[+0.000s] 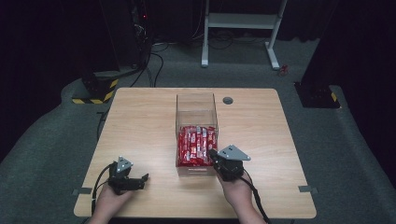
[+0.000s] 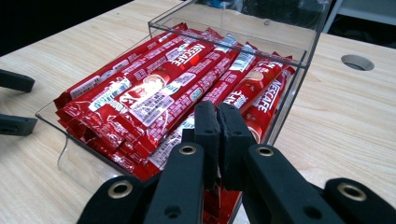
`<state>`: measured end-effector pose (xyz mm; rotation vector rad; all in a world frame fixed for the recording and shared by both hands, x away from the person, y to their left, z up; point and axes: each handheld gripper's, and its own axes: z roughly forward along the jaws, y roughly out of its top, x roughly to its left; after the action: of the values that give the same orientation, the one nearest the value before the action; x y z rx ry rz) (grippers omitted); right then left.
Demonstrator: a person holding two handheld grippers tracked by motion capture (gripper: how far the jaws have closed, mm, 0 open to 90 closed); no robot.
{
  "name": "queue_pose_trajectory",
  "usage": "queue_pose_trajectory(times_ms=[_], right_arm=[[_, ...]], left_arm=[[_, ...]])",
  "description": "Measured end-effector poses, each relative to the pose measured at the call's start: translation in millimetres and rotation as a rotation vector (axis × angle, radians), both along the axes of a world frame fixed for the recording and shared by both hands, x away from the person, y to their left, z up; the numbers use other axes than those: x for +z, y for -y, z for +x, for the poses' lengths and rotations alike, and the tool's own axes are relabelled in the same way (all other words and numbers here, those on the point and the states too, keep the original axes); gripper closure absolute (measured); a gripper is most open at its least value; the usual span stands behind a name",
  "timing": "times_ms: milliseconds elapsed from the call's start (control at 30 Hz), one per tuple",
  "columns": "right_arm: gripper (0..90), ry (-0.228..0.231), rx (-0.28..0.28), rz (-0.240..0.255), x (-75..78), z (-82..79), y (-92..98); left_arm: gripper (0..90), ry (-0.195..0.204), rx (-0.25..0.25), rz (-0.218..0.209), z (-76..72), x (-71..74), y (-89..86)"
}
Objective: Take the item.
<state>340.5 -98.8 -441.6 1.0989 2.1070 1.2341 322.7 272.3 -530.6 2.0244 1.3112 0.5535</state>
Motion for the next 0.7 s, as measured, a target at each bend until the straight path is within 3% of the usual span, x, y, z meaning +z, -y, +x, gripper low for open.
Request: queue_pose_trajectory(times_ms=[700], right_arm=[[88.4, -0.007, -0.001, 0.033, 0.2, -14.1, 6.1]], left_arm=[[4.0, 0.000, 0.000, 0.000, 0.0, 0.0, 0.0]])
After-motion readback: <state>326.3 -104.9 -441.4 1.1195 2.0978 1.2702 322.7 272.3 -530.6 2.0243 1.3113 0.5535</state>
